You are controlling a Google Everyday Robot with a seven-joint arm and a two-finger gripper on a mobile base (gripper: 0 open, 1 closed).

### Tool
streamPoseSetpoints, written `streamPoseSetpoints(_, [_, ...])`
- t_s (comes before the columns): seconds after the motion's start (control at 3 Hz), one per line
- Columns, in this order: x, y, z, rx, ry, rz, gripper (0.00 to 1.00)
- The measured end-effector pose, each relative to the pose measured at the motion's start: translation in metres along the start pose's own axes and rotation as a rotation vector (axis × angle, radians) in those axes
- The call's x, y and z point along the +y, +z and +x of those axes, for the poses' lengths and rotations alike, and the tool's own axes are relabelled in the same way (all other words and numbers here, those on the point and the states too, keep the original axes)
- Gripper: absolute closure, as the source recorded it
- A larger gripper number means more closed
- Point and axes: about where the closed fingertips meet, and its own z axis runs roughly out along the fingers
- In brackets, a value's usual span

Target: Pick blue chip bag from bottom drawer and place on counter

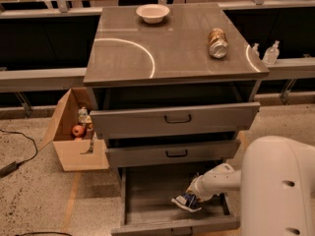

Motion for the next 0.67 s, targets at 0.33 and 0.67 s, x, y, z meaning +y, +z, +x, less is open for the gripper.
streamPoseSetpoints(0.33, [0.009, -0.069, 0.0, 0.04, 0.096, 0.025, 1.0])
streamPoseSetpoints(0.67, [0.004, -0.141, 0.002, 0.069, 0.18, 0.095, 1.0])
